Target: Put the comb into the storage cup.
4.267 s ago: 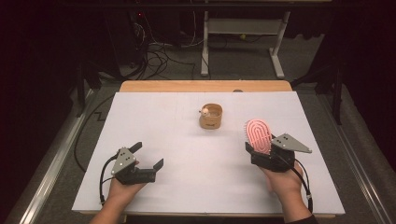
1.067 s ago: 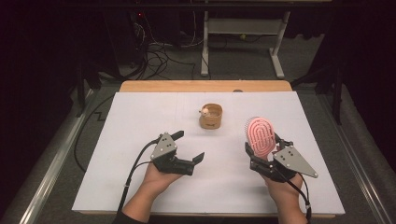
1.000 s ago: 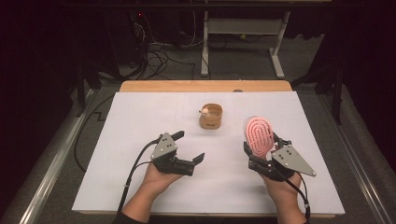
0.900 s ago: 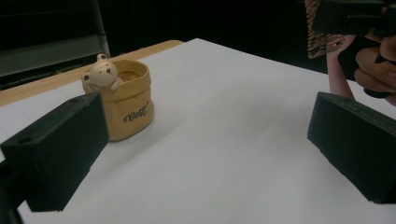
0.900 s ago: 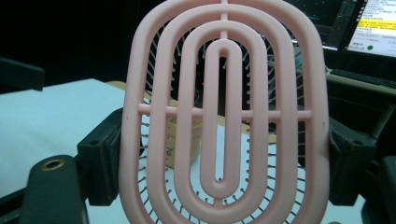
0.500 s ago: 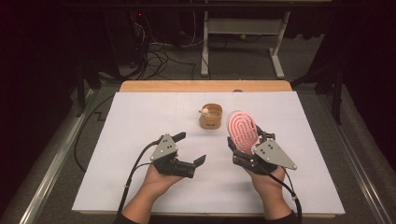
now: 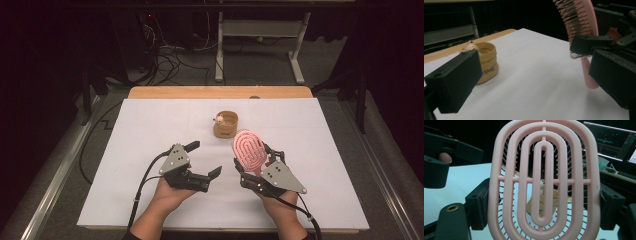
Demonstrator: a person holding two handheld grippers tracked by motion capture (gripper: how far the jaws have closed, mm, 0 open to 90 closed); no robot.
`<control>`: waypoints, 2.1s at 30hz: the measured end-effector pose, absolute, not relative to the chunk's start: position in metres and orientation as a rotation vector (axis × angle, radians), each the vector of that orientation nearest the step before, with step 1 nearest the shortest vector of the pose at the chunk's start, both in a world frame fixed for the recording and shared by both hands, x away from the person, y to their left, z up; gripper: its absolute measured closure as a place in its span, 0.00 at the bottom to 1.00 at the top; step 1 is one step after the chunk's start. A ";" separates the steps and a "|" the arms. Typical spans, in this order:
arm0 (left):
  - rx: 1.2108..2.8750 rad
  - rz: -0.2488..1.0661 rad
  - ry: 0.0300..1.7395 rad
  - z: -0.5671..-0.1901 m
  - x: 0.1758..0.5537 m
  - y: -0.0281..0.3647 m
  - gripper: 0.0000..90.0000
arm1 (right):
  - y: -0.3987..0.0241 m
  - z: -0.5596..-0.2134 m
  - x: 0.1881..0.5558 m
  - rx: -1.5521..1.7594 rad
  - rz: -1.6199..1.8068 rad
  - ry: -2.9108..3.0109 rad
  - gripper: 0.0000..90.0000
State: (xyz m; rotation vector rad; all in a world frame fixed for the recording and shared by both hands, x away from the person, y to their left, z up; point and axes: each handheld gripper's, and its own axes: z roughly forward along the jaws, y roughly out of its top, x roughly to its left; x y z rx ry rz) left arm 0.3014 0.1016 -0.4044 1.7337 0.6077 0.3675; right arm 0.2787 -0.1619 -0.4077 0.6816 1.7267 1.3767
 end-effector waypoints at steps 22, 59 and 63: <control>1.714 0.308 0.574 -0.389 0.295 0.099 0.00 | -0.150 -0.413 0.272 0.647 1.384 1.761 0.22; 1.717 0.232 0.574 -0.375 0.305 0.081 0.00 | -0.148 -0.411 0.271 0.614 1.371 1.749 0.22; 1.724 0.229 0.578 -0.376 0.308 0.080 0.00 | -0.149 -0.410 0.272 0.615 1.369 1.742 0.22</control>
